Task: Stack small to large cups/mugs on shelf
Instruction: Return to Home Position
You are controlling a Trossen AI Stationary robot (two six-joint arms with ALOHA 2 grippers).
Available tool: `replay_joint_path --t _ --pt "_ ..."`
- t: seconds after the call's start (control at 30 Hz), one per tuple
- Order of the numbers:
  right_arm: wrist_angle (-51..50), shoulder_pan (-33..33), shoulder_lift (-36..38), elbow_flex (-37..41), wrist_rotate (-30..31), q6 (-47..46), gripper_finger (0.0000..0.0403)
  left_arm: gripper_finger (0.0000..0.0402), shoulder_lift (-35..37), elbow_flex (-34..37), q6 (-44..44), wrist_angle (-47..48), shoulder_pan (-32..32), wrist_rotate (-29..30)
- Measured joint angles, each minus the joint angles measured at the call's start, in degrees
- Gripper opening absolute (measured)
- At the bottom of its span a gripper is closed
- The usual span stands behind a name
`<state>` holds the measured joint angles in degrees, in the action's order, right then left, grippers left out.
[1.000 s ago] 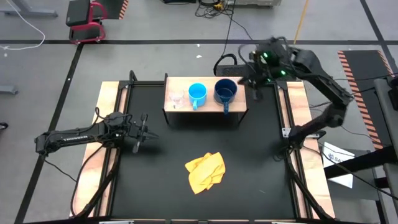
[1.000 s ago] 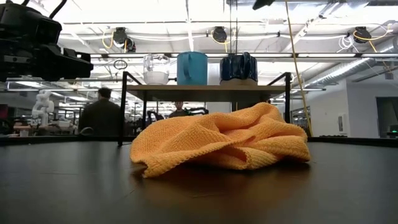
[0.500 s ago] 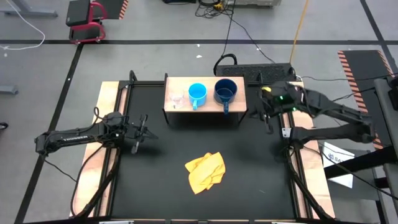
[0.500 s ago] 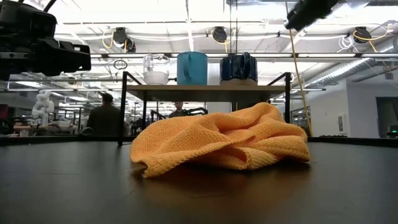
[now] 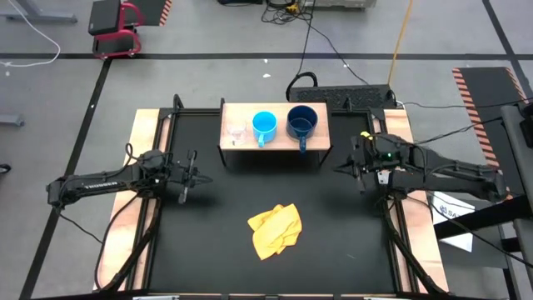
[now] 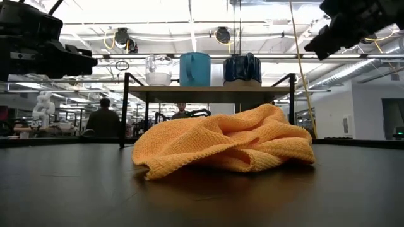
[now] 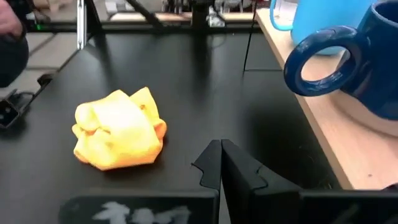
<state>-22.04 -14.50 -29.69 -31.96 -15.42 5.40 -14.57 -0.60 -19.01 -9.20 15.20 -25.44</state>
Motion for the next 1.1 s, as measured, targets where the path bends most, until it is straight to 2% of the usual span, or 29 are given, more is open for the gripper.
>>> replay_joint_path --t 0.23,0.47,0.77,1.1 --pt "8.74 0.00 5.50 7.35 -0.02 -5.59 0.0000 0.0001 0.00 0.00 0.10 -0.39 0.02 -1.51" --pt "13.77 0.00 7.77 13.52 -0.03 -7.54 0.0000 0.0001 0.02 0.00 5.65 -4.28 0.01 -3.20" --pt "24.56 0.00 9.85 19.74 0.07 -9.78 0.0000 0.0001 0.02 0.00 5.91 -4.40 0.00 -3.08" --pt "24.57 -0.02 9.87 22.87 3.82 -10.21 0.0000 0.0000 0.02 0.00 7.19 -4.18 0.02 2.11"
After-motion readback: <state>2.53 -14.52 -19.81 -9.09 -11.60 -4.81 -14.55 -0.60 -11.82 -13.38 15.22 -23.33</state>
